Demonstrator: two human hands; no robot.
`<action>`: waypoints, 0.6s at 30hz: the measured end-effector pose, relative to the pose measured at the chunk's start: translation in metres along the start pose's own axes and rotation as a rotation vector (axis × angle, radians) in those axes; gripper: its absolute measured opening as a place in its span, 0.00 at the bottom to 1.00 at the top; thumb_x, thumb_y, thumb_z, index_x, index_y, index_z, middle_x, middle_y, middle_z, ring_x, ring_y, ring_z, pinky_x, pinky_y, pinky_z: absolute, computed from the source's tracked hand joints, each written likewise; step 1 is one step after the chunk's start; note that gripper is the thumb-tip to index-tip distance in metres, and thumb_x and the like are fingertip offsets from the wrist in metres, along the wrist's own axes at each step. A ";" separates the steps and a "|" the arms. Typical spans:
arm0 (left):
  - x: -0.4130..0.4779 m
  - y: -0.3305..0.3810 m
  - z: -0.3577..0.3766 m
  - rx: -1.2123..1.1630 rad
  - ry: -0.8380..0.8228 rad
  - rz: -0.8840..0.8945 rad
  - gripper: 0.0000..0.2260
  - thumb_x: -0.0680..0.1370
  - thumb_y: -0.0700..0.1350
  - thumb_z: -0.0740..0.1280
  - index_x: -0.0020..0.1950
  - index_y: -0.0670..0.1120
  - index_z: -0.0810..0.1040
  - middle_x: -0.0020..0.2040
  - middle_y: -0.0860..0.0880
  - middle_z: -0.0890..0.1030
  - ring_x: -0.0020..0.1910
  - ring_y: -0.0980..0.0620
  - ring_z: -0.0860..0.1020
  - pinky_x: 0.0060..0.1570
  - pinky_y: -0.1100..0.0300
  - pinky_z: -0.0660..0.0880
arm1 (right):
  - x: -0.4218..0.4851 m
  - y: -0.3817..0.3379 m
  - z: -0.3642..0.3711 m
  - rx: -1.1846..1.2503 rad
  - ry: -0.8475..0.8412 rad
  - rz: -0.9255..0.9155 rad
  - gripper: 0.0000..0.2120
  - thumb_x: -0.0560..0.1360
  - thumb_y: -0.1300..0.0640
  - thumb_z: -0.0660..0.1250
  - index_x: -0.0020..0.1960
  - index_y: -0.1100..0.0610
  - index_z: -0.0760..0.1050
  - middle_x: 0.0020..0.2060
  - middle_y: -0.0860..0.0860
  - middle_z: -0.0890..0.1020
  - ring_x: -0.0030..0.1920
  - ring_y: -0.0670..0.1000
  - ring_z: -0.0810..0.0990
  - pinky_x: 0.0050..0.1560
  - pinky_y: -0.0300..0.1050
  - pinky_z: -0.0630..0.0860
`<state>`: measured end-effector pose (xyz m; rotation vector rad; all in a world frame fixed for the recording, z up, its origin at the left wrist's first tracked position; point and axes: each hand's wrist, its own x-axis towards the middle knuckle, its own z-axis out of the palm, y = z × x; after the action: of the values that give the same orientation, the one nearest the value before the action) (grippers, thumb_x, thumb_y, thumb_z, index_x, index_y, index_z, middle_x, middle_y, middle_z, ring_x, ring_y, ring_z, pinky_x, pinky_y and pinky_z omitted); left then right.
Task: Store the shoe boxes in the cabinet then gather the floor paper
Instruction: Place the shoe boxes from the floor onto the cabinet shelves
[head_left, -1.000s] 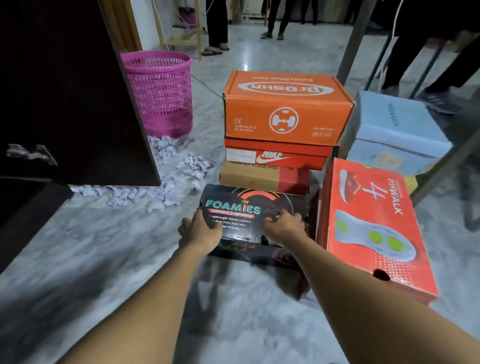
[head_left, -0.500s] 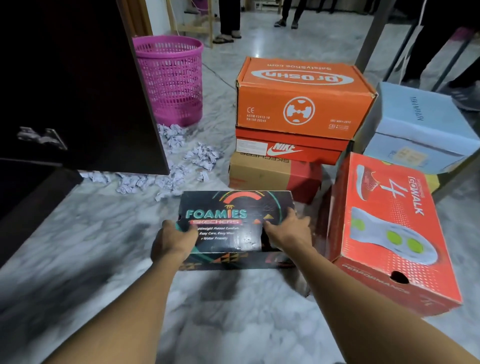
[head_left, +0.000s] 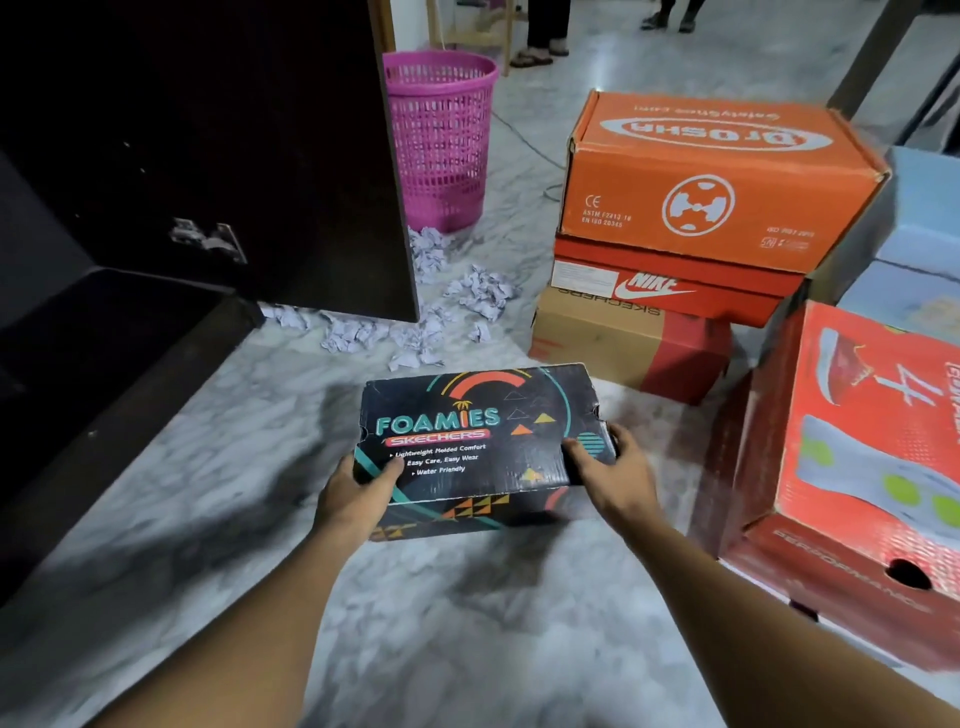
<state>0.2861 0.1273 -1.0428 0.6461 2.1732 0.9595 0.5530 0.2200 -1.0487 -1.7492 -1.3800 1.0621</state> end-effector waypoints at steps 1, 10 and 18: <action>0.001 0.003 -0.005 -0.024 0.012 -0.006 0.17 0.75 0.55 0.70 0.61 0.52 0.75 0.55 0.49 0.81 0.53 0.45 0.80 0.53 0.51 0.79 | 0.003 -0.007 0.002 0.011 -0.014 -0.030 0.35 0.60 0.34 0.71 0.63 0.51 0.75 0.53 0.48 0.84 0.53 0.51 0.82 0.60 0.49 0.76; 0.000 0.043 -0.122 -0.120 0.274 0.041 0.19 0.76 0.57 0.68 0.63 0.49 0.74 0.55 0.50 0.78 0.53 0.45 0.79 0.50 0.57 0.72 | 0.002 -0.120 0.050 0.223 -0.233 -0.325 0.30 0.66 0.47 0.79 0.61 0.52 0.68 0.50 0.41 0.80 0.50 0.39 0.80 0.54 0.42 0.76; -0.029 0.084 -0.259 -0.404 0.787 0.118 0.19 0.73 0.48 0.74 0.56 0.40 0.73 0.54 0.43 0.81 0.53 0.43 0.80 0.48 0.59 0.73 | -0.054 -0.261 0.125 0.288 -0.503 -0.529 0.41 0.58 0.47 0.84 0.63 0.54 0.65 0.55 0.47 0.80 0.51 0.45 0.83 0.48 0.38 0.81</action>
<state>0.1282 0.0440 -0.8353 0.2052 2.4694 1.8938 0.3208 0.2278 -0.8673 -0.8612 -1.7514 1.3521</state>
